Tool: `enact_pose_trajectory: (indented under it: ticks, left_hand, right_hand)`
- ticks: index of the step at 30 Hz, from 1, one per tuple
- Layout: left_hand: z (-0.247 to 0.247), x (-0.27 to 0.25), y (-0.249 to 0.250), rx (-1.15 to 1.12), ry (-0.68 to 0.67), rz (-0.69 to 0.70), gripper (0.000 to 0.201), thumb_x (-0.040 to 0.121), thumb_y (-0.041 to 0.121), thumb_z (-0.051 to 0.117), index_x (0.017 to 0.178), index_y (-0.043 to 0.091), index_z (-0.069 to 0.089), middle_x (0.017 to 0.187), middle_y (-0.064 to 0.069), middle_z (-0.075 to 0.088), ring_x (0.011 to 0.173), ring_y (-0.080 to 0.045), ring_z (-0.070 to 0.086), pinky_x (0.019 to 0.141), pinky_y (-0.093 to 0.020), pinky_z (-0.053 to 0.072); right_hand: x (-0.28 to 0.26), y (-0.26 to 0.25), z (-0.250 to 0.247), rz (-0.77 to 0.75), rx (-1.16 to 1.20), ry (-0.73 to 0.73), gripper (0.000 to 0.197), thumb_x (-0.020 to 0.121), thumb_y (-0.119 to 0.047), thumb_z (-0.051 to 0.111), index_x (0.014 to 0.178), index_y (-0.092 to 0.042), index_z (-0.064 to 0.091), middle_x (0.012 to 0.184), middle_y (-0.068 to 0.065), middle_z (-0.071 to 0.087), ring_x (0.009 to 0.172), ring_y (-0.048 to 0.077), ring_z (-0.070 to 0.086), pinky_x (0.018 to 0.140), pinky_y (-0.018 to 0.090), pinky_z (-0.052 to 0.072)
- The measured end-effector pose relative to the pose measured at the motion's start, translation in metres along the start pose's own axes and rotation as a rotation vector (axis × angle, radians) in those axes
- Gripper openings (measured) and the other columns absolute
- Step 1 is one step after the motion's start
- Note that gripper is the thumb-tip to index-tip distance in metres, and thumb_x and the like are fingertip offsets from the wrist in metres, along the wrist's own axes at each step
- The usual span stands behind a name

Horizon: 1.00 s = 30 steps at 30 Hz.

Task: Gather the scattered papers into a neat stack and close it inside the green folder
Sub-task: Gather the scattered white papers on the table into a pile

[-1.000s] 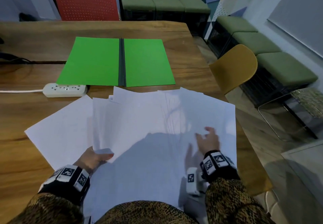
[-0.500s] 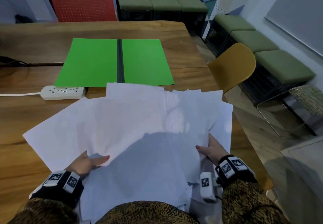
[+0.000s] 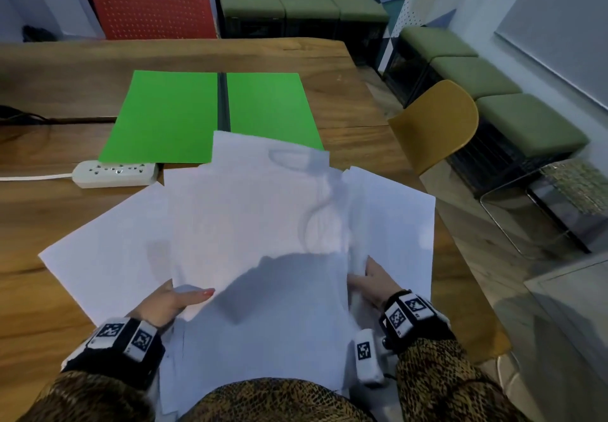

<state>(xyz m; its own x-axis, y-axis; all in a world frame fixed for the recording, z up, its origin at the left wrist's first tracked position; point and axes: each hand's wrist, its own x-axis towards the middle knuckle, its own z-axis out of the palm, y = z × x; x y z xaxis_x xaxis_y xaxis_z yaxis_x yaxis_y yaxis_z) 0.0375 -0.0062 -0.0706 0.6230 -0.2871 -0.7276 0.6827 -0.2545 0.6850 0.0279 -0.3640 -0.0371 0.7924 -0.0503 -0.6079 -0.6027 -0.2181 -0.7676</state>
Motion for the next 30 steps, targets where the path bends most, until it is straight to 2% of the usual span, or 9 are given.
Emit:
enact_pose_trajectory:
  ticks: [4, 7, 11, 14, 15, 17, 21, 27, 30]
  left_hand:
    - [0.025, -0.007, 0.018, 0.088, 0.207, 0.064, 0.059, 0.059, 0.038, 0.082, 0.089, -0.010, 0.067, 0.081, -0.014, 0.073, 0.079, -0.026, 0.066, 0.070, -0.029, 0.048]
    - [0.038, -0.001, 0.023, 0.145, 0.262, 0.066, 0.072, 0.060, 0.045, 0.078, 0.106, -0.008, 0.062, 0.085, -0.013, 0.074, 0.077, -0.023, 0.064, 0.063, -0.023, 0.043]
    - [0.057, 0.006, 0.031, 0.114, 0.290, 0.108, 0.077, 0.059, 0.040, 0.084, 0.117, -0.004, 0.057, 0.108, -0.019, 0.068, 0.091, -0.025, 0.064, 0.077, -0.026, 0.050]
    - [0.065, 0.002, 0.041, 0.041, 0.318, 0.177, 0.052, 0.069, 0.030, 0.079, 0.110, 0.004, 0.061, 0.099, -0.012, 0.070, 0.082, -0.019, 0.066, 0.067, -0.017, 0.055]
    - [0.063, -0.001, 0.042, 0.030, 0.393, 0.199, 0.044, 0.075, 0.026, 0.073, 0.111, 0.006, 0.060, 0.097, -0.011, 0.069, 0.078, -0.017, 0.063, 0.061, -0.013, 0.053]
    - [0.051, -0.011, 0.042, 0.139, 0.651, 0.208, 0.061, 0.073, 0.035, 0.070, 0.126, 0.012, 0.051, 0.114, -0.017, 0.064, 0.095, -0.029, 0.060, 0.082, -0.028, 0.052]
    - [0.010, -0.031, 0.020, 0.153, 1.108, -0.119, 0.088, 0.076, 0.027, 0.070, 0.146, 0.014, 0.018, 0.149, -0.027, 0.022, 0.135, -0.047, 0.023, 0.109, -0.056, 0.021]
    - [0.006, -0.038, 0.005, -0.078, 1.098, -0.146, 0.102, 0.073, 0.022, 0.074, 0.148, 0.011, 0.006, 0.150, -0.029, 0.019, 0.136, -0.047, 0.023, 0.110, -0.055, 0.021]
    - [0.012, -0.041, 0.008, -0.158, 1.112, -0.075, 0.096, 0.071, 0.014, 0.076, 0.144, 0.003, 0.015, 0.145, -0.029, 0.031, 0.130, -0.044, 0.035, 0.106, -0.051, 0.030]
  right_hand:
    - [0.006, 0.009, -0.001, 0.210, 0.409, -0.065, 0.103, 0.059, -0.073, 0.060, 0.144, -0.026, 0.024, 0.151, 0.003, 0.030, 0.138, 0.026, 0.029, 0.114, 0.045, 0.025]
    - [0.003, 0.012, 0.005, 0.094, 0.326, -0.041, 0.117, 0.049, -0.061, 0.078, 0.142, -0.013, 0.026, 0.147, 0.010, 0.037, 0.135, 0.029, 0.035, 0.109, 0.044, 0.031]
    - [0.000, 0.015, 0.012, 0.010, 0.227, 0.003, 0.065, 0.054, -0.012, 0.083, 0.113, 0.004, 0.059, 0.112, 0.022, 0.066, 0.095, 0.030, 0.066, 0.075, 0.027, 0.056]
    - [0.004, 0.023, 0.009, -0.030, 0.186, 0.083, 0.048, 0.063, -0.001, 0.075, 0.108, 0.007, 0.059, 0.094, 0.020, 0.067, 0.089, 0.033, 0.064, 0.077, 0.033, 0.054]
    - [0.005, 0.026, 0.008, -0.042, 0.196, 0.112, 0.037, 0.069, 0.004, 0.072, 0.104, 0.007, 0.060, 0.086, 0.016, 0.066, 0.084, 0.031, 0.063, 0.076, 0.033, 0.053]
    - [0.006, 0.028, 0.004, -0.044, 0.208, 0.144, 0.011, 0.077, 0.007, 0.065, 0.085, 0.001, 0.060, 0.074, 0.012, 0.061, 0.072, 0.023, 0.059, 0.064, 0.024, 0.054]
    - [0.011, 0.033, -0.008, -0.067, 0.257, 0.168, 0.019, 0.078, 0.007, 0.064, 0.067, -0.005, 0.052, 0.064, 0.010, 0.054, 0.064, 0.021, 0.055, 0.054, 0.019, 0.051]
    - [0.017, 0.032, -0.004, -0.078, 0.266, 0.139, 0.007, 0.077, 0.011, 0.062, 0.081, 0.007, 0.059, 0.070, 0.012, 0.058, 0.066, 0.023, 0.055, 0.049, 0.017, 0.051]
    - [0.021, 0.033, 0.001, -0.084, 0.252, 0.108, 0.025, 0.072, 0.005, 0.069, 0.093, 0.011, 0.059, 0.081, 0.017, 0.057, 0.075, 0.026, 0.055, 0.057, 0.024, 0.048]
